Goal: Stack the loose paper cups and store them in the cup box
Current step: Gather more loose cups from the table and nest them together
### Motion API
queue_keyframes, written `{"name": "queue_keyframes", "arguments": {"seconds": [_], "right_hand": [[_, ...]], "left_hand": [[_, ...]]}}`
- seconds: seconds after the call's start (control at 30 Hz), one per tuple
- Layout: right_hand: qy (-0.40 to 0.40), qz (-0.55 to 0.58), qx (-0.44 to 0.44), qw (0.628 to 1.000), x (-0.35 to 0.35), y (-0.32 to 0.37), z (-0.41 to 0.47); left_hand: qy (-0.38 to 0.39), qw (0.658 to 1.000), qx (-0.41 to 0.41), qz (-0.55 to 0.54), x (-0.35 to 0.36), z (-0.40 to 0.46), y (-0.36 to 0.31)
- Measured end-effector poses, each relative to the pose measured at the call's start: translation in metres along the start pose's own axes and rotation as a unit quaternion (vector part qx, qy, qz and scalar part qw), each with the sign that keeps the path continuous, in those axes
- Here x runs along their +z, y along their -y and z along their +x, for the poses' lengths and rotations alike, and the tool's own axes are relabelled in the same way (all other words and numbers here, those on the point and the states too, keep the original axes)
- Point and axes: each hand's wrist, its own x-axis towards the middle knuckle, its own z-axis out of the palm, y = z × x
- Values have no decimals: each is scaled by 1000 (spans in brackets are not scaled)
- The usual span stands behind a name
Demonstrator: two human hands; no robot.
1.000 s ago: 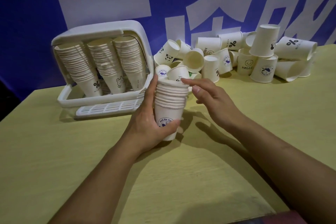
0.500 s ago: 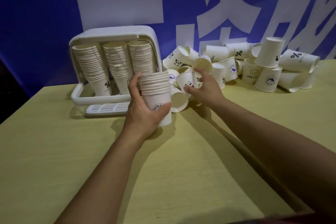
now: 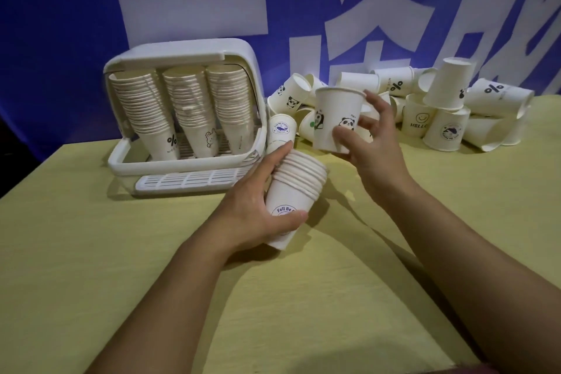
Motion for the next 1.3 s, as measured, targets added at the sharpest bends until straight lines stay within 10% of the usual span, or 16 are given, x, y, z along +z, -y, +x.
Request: {"name": "queue_keyframes", "arguments": {"seconds": [0.37,0.67,0.9,1.3], "right_hand": [[113,-143,-90,979,22,-25,-16],[207,-454,-108,860,22,-50,-9],[32,-365,-113,924,18,-45,-1],[179,-313,-50,932,17,-52,0]], "left_hand": [[-178,984,-23,-9,-9,4,4],[-291,954,-70,-25,-21,7,12],[-267,962,-52,-11,-12,10,16],[-226,973,-39,1,-10,11,17]]}}
